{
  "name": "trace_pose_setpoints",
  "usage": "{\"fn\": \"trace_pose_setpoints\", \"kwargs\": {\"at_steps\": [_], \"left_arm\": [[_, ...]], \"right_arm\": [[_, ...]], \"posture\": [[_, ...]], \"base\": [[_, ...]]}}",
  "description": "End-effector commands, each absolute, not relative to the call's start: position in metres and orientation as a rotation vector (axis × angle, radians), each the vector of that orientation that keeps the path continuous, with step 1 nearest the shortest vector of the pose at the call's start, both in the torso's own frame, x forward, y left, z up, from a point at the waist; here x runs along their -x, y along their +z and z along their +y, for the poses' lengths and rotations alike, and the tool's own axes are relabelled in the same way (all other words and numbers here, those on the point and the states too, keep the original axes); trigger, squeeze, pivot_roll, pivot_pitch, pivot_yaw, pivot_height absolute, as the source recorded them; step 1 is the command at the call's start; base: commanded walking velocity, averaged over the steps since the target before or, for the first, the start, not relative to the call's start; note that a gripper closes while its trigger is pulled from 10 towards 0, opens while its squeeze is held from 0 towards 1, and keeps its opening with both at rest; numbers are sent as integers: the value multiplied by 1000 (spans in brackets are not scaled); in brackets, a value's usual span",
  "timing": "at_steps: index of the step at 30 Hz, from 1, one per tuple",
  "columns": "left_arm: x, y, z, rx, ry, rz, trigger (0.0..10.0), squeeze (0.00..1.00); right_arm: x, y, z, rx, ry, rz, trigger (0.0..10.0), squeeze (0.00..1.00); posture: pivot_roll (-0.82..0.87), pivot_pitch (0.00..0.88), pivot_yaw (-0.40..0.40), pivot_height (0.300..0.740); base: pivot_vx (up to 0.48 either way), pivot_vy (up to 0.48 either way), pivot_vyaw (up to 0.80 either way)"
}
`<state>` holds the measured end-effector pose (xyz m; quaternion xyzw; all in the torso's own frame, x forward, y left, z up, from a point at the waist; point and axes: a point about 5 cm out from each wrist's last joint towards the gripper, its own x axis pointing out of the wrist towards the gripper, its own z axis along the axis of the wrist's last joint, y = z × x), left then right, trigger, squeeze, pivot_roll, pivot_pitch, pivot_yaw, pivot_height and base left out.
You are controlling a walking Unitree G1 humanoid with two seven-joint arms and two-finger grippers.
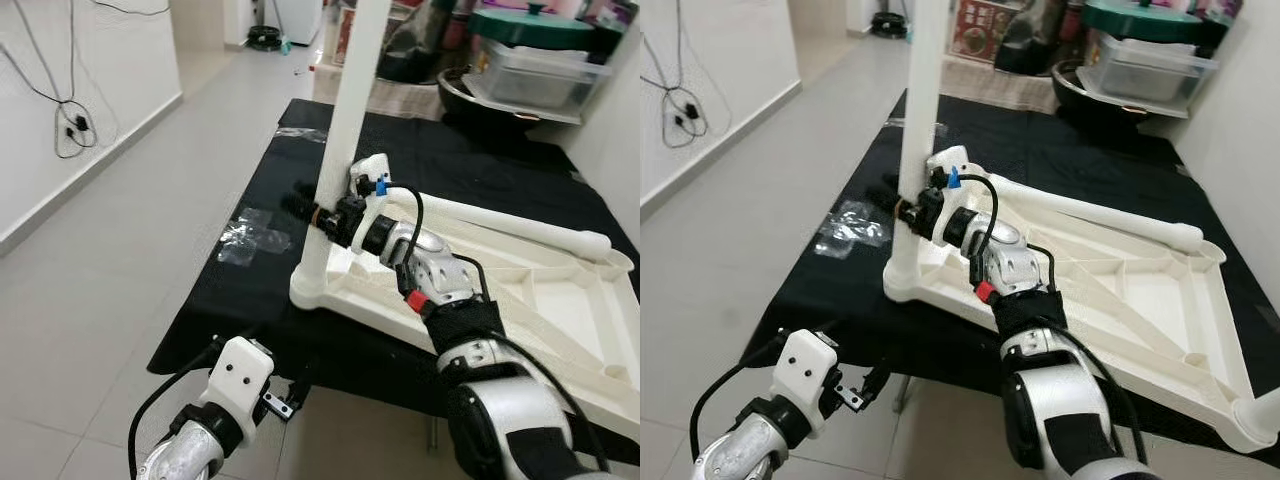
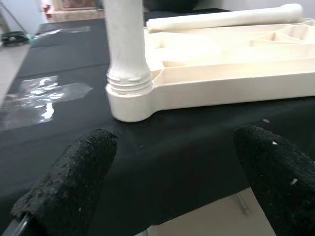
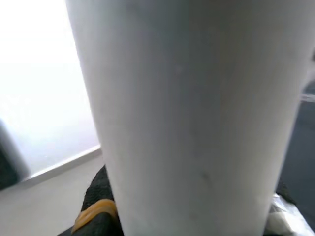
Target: Building children table
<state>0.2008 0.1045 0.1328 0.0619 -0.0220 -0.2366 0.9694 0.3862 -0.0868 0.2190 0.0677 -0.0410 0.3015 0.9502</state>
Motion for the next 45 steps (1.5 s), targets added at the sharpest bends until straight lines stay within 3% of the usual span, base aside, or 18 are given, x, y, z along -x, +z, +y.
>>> {"fn": "trace_pose_setpoints", "kwargs": {"at_steps": [1,2,3,4,5,6,8,11,15,16,18,19,25,26,30,36,42,45], "left_arm": [[-200,129,105,-126,-484,-26,10000,0],[-201,129,105,-127,-484,-26,10000,0],[-201,129,105,-127,-484,-26,10000,0],[-201,128,105,-127,-485,-27,10000,0],[-201,128,105,-127,-485,-27,10000,0],[-202,128,105,-129,-485,-28,10000,0],[-202,128,105,-129,-485,-28,10000,0],[-202,128,104,-132,-487,-30,10000,0],[-202,128,104,-131,-486,-30,10000,0],[-202,128,104,-129,-486,-29,10000,0],[-202,128,104,-128,-486,-28,10000,0],[-202,128,104,-127,-485,-28,10000,0],[-201,127,103,-124,-486,-26,10000,0],[-200,127,103,-124,-487,-26,10000,0],[-200,126,103,-123,-487,-26,10000,0],[-200,126,102,-122,-493,-27,10000,0],[-200,126,102,-123,-491,-26,10000,0],[-199,126,101,-121,-489,-27,10000,0]], "right_arm": [[-389,202,-113,-187,354,-8,0,0],[-384,193,-121,-169,156,16,0,0],[-384,193,-121,-169,156,16,0,0],[-376,185,-127,-160,-9,34,0,0],[-376,185,-127,-160,-9,34,0,0],[-366,179,-128,-178,-139,46,0,0],[-366,179,-128,-178,-139,46,0,0],[-353,173,-115,-222,-290,50,0,0],[-353,173,-108,-229,-280,49,0,0],[-355,176,-98,-289,-213,20,10000,0],[-356,178,-96,-302,-195,8,10000,0],[-354,182,-94,-296,-177,-14,10000,1000],[-353,191,-99,-285,-172,-52,10000,1000],[-356,197,-103,-300,-113,-84,10000,0],[-364,208,-106,-337,65,-138,10000,0],[-378,205,-119,-303,587,-72,10000,0],[-372,203,-112,-235,816,-25,10000,0],[-360,202,-99,-153,1126,27,10000,0]], "posture": [[134,56,-120,740],[125,55,-120,740],[125,55,-120,740],[125,52,-119,740],[125,52,-119,740],[134,47,-123,740],[134,47,-123,740],[134,45,-126,740],[131,43,-127,740],[134,44,-130,740],[133,44,-131,740],[133,44,-131,740],[128,37,-131,740],[129,27,-129,740],[129,27,-129,740],[127,15,-135,740],[133,19,-137,740],[139,22,-142,740]], "base": [[0,0,0],[0,0,0],[0,0,0],[0,0,0],[0,0,0],[0,0,0],[0,0,0],[0,0,0],[0,0,0],[0,0,0],[0,0,0],[0,0,0],[0,0,0],[0,0,0],[0,0,0],[0,0,0],[0,0,0],[0,0,0]]}}
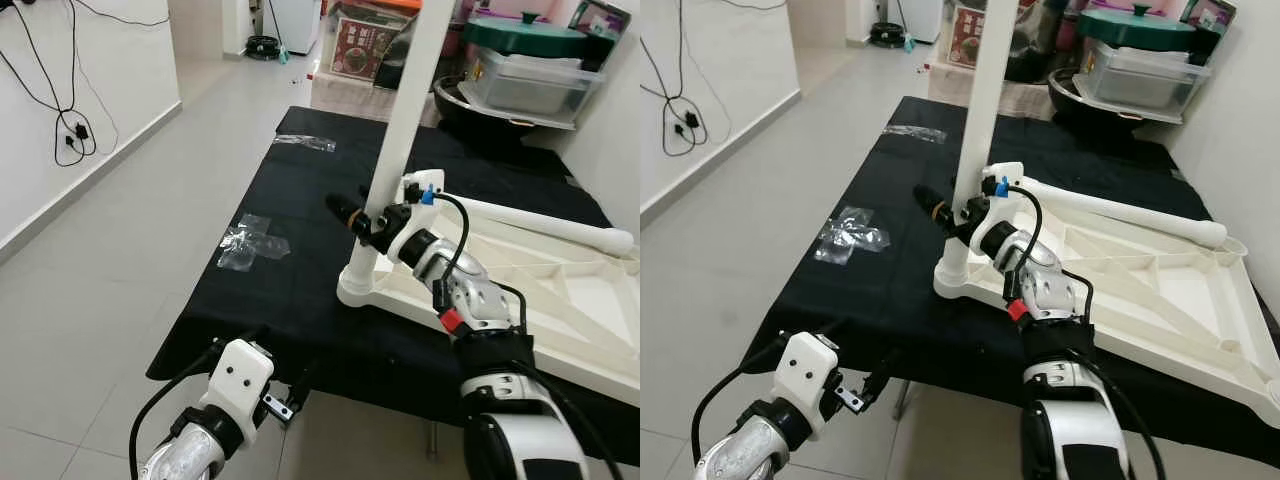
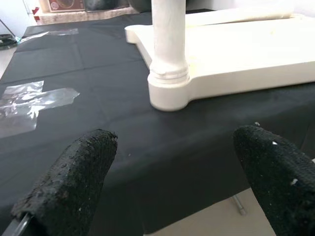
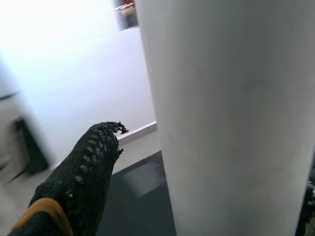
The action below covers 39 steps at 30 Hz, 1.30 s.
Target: Building children table
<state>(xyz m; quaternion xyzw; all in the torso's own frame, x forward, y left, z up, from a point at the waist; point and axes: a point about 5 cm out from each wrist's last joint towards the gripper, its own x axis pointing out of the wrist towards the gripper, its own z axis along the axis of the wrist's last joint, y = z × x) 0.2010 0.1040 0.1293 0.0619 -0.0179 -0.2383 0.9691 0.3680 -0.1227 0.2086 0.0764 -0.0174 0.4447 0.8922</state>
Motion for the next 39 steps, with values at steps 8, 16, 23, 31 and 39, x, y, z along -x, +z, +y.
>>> {"fn": "trace_pose_setpoints", "kwargs": {"at_steps": [8,16,23,31,39], "left_arm": [[-199,127,101,-118,-487,-28,10000,0],[-200,128,101,-117,-486,-28,10000,0],[-201,128,102,-114,-486,-28,10000,0],[-202,128,102,-116,-488,-27,10000,0],[-202,128,102,-121,-489,-28,10000,0]], "right_arm": [[-360,209,-86,-111,1373,38,0,0],[-376,214,-82,-166,1110,-30,0,0],[-392,195,-107,-185,423,-20,0,0],[-375,181,-137,-174,-198,11,0,0],[-365,175,-111,-280,-299,73,5882,0]], "posture": [[143,36,-145,740],[141,46,-146,740],[129,52,-140,740],[127,54,-136,740],[130,51,-137,740]], "base": [[0,0,0],[0,0,0],[0,0,0],[0,0,0],[0,0,0]]}}
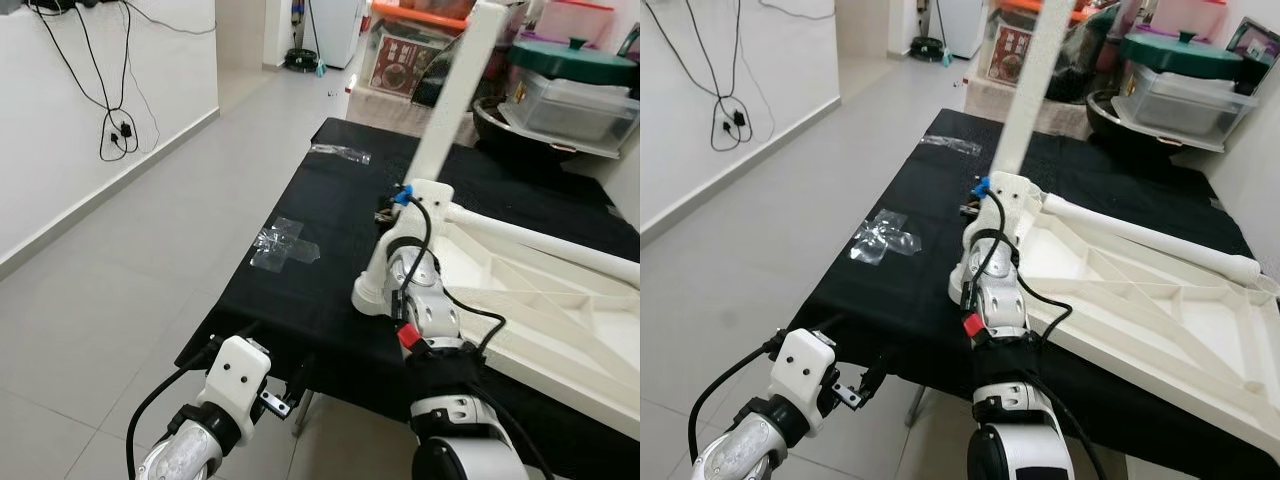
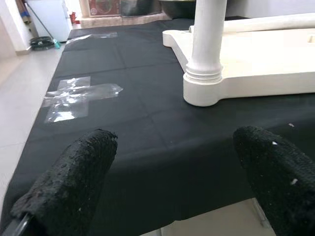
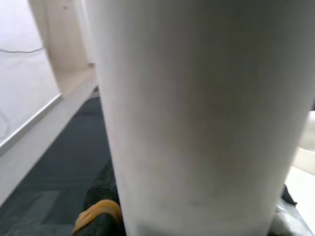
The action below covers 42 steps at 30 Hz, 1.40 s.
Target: Building children table
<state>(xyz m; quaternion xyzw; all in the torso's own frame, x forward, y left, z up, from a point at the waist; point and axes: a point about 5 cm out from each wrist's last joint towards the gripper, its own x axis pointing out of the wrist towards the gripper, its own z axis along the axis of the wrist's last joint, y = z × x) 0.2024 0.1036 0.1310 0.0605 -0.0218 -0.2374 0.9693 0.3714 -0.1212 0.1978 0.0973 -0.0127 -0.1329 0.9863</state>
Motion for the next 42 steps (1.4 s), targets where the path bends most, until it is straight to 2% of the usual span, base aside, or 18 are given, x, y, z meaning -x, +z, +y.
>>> {"fn": "trace_pose_setpoints", "kwargs": {"at_steps": [1,3,4,7,8,9,10,13,15,16,19,20,23,32,33,34,35,42], "left_arm": [[-202,128,102,-120,-488,-28,10000,0],[-202,128,102,-119,-488,-28,10000,0],[-202,128,101,-118,-488,-27,10000,0],[-202,127,101,-115,-489,-25,10000,0],[-202,127,101,-114,-489,-25,10000,0],[-202,127,101,-114,-489,-25,10000,0],[-202,127,101,-114,-489,-26,10000,0],[-202,127,101,-113,-489,-25,10000,0],[-201,126,101,-112,-487,-24,10000,0],[-201,126,101,-112,-487,-24,10000,0],[-201,125,100,-111,-488,-23,10000,0],[-201,125,100,-111,-488,-23,10000,0],[-201,125,100,-113,-489,-24,10000,0],[-199,126,100,-115,-489,-24,10000,0],[-198,126,100,-114,-488,-23,10000,0],[-198,126,100,-114,-488,-23,10000,0],[-198,126,99,-114,-489,-23,10000,0],[-198,126,99,-110,-488,-22,10000,0]], "right_arm": [[-366,177,-107,-303,-265,51,10000,0],[-365,181,-102,-322,-247,23,10000,0],[-365,185,-101,-312,-220,3,10000,1000],[-365,188,-100,-313,-155,-20,10000,1000],[-366,189,-102,-319,-114,-33,10000,941],[-367,190,-104,-325,-91,-40,10000,941],[-370,194,-106,-332,-8,-64,10000,0],[-372,197,-107,-339,86,-92,10000,0],[-371,194,-100,-365,372,-67,10000,0],[-371,194,-100,-365,372,-67,10000,0],[-364,188,-97,-373,704,-2,10000,0],[-364,188,-97,-373,704,-2,10000,0],[-362,189,-100,-282,916,26,10000,0],[-361,207,-99,-163,1275,36,10000,0],[-362,210,-98,-151,1314,34,8196,0],[-362,210,-98,-151,1314,34,8196,0],[-363,213,-97,-147,1334,35,0,0],[-369,215,-88,-169,1265,-22,0,0]], "posture": [[130,51,-138,740],[130,50,-138,740],[126,51,-138,740],[124,48,-138,740],[126,48,-140,740],[126,48,-140,740],[125,44,-140,740],[123,41,-139,740],[116,30,-135,740],[116,30,-135,740],[126,26,-140,740],[126,26,-140,740],[132,20,-142,740],[148,25,-153,740],[148,25,-153,740],[148,25,-153,740],[150,29,-153,740],[147,38,-153,740]], "base": [[0,0,0],[0,0,0],[0,0,0],[0,0,0],[0,0,0],[0,0,0],[0,0,0],[0,0,0],[0,0,0],[0,0,0],[0,0,0],[0,0,0],[0,0,0],[0,0,0],[0,0,0],[0,0,0],[0,0,0],[0,0,0]]}}
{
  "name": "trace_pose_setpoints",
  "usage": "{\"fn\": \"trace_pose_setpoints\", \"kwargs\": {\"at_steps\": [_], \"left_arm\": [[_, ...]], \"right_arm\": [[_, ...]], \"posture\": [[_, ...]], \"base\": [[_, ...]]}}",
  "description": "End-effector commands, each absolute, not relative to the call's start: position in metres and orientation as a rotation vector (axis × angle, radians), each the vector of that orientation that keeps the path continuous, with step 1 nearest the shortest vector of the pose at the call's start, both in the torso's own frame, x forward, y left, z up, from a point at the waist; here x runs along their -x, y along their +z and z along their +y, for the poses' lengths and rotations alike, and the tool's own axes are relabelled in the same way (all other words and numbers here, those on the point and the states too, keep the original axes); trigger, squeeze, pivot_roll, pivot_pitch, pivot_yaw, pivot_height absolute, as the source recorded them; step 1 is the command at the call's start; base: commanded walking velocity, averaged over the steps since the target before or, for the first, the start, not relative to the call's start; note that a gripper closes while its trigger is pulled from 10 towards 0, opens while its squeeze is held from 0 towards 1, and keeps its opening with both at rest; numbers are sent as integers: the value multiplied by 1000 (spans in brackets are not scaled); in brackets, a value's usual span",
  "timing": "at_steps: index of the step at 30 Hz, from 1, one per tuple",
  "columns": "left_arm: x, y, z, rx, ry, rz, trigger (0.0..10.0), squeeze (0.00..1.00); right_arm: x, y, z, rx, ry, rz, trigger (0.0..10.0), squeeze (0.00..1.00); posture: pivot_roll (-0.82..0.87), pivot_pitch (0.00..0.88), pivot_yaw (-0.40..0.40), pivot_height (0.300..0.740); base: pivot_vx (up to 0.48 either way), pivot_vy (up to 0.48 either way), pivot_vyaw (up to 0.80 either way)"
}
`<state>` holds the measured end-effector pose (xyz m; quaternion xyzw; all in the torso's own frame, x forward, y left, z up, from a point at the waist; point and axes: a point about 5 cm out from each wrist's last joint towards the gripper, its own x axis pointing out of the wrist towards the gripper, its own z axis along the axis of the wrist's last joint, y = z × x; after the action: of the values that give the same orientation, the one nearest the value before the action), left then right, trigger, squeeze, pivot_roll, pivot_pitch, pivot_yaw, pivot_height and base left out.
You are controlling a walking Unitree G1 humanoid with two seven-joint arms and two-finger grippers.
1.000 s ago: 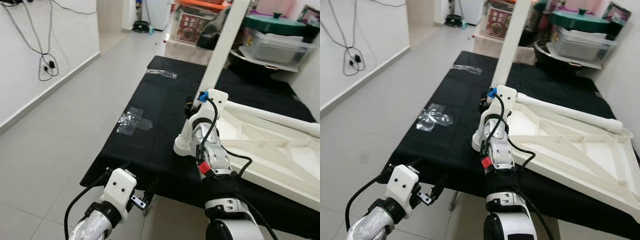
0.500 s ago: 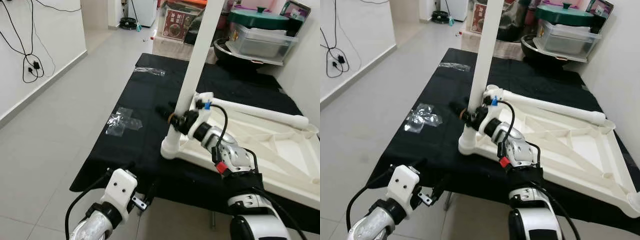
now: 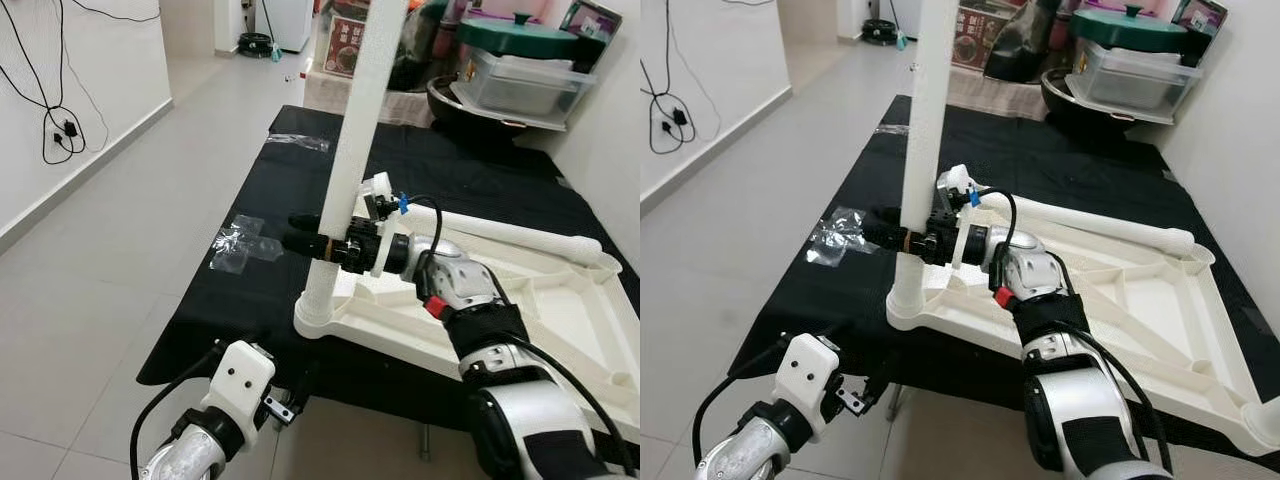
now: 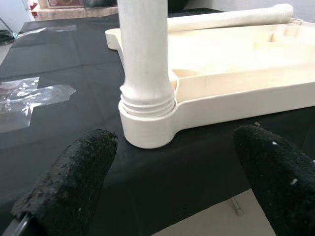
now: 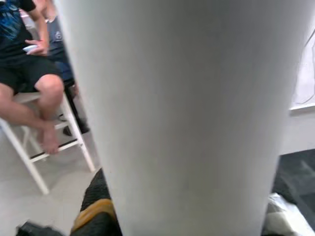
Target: Building children table
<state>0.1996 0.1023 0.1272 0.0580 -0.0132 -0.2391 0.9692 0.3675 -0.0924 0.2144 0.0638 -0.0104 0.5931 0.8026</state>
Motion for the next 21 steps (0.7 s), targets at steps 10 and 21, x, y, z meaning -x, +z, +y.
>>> {"fn": "trace_pose_setpoints", "kwargs": {"at_steps": [10,21], "left_arm": [[-201,127,99,-107,-489,-23,10000,0],[-202,127,100,-111,-492,-26,10000,0]], "right_arm": [[-395,191,-125,-204,251,53,0,0],[-365,181,-146,-198,-370,33,0,0]], "posture": [[128,48,-150,740],[131,49,-145,740]], "base": [[0,0,0],[0,0,0]]}}
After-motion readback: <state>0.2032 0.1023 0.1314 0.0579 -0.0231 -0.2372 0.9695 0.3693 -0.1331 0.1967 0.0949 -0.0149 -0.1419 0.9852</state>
